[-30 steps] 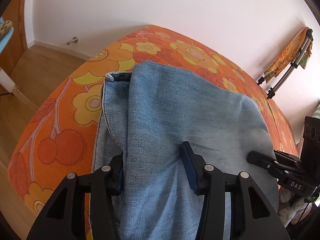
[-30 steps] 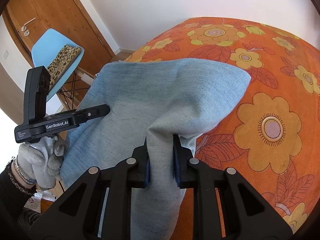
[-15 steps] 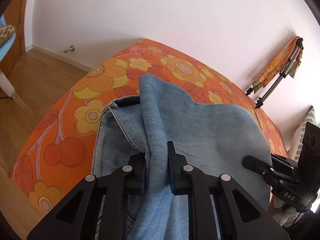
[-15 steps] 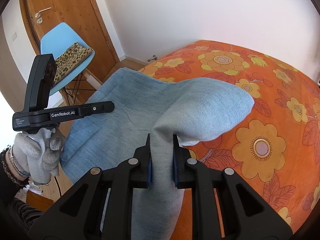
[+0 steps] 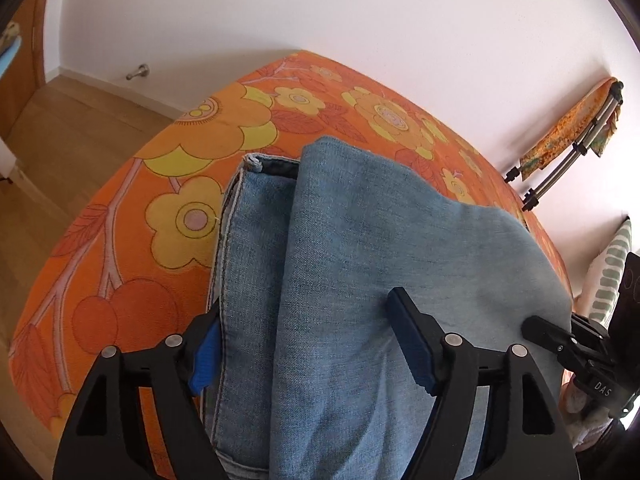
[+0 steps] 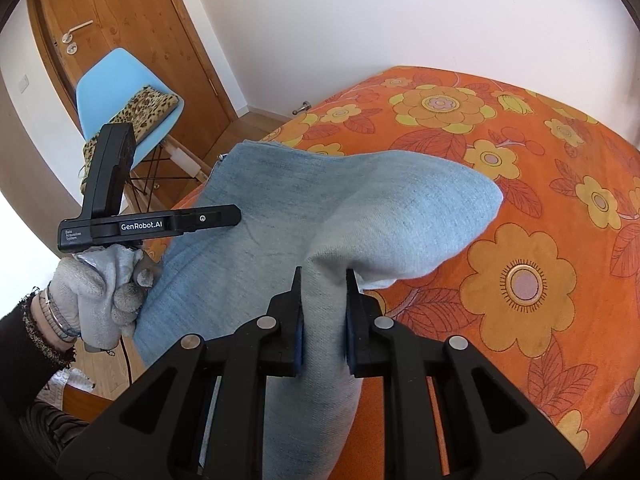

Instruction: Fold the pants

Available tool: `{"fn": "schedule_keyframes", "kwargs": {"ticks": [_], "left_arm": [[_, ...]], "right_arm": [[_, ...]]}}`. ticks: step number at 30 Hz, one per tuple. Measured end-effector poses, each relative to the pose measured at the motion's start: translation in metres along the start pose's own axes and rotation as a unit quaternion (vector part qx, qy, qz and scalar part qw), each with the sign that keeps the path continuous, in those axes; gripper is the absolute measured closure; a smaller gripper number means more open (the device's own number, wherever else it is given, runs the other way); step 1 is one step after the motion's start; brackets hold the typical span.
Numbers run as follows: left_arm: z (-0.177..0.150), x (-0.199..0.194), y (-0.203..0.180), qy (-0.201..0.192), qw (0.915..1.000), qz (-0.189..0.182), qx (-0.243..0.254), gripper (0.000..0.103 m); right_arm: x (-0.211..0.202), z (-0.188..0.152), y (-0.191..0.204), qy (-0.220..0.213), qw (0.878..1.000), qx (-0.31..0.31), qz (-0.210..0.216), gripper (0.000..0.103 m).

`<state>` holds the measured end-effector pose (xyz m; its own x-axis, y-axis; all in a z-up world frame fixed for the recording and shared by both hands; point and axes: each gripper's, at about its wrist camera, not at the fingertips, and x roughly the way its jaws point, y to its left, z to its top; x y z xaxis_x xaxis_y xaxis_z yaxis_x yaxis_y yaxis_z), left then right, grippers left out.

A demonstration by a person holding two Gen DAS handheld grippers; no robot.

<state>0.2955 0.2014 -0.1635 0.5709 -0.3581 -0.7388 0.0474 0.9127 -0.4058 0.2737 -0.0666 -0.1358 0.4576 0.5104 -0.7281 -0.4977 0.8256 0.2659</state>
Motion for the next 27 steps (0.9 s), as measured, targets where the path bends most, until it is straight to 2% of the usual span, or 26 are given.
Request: {"fn": "schedule_keyframes", "kwargs": {"ticks": [1, 2, 4, 6, 8, 10, 13, 15, 21, 27], "left_arm": [[0.001, 0.002, -0.001, 0.004, 1.0, -0.006, 0.0, 0.033], [0.0, 0.003, -0.002, 0.009, 0.9996, -0.025, -0.002, 0.062], [-0.002, 0.002, -0.003, 0.011, 0.9994, -0.033, -0.01, 0.065], [-0.004, -0.001, -0.004, 0.006, 0.9994, -0.033, -0.011, 0.071], [-0.004, -0.006, -0.001, 0.003, 0.9988, -0.038, -0.031, 0.078], [-0.005, -0.011, -0.006, -0.007, 0.9992, -0.027, -0.03, 0.081], [-0.005, -0.018, -0.025, -0.022, 0.9996, 0.01, 0.013, 0.084], [-0.005, -0.023, -0.032, -0.029, 0.9991, 0.016, 0.024, 0.085], [-0.006, -0.034, -0.043, -0.046, 0.9979, 0.017, 0.041, 0.086], [-0.001, -0.046, -0.048, -0.062, 0.9975, -0.01, 0.031, 0.087]], "right_arm": [[0.001, 0.0, 0.0, 0.001, 1.0, 0.0, 0.0, 0.088], [0.003, 0.0, -0.001, 0.002, 1.0, 0.0, 0.001, 0.088], [0.006, 0.0, -0.004, 0.004, 1.0, 0.003, 0.003, 0.088], [0.009, -0.002, -0.005, 0.006, 1.0, 0.006, 0.004, 0.088], [0.009, -0.002, -0.006, 0.005, 1.0, 0.007, 0.005, 0.088], [0.009, -0.002, -0.005, 0.004, 1.0, 0.004, 0.004, 0.088], [0.006, -0.002, -0.001, 0.0, 1.0, -0.004, -0.001, 0.088], [0.003, -0.002, 0.001, -0.004, 1.0, -0.007, -0.005, 0.088], [-0.012, 0.002, 0.013, -0.023, 0.999, -0.028, -0.015, 0.088], [-0.035, 0.01, 0.028, -0.055, 0.997, -0.051, -0.029, 0.088]]}}
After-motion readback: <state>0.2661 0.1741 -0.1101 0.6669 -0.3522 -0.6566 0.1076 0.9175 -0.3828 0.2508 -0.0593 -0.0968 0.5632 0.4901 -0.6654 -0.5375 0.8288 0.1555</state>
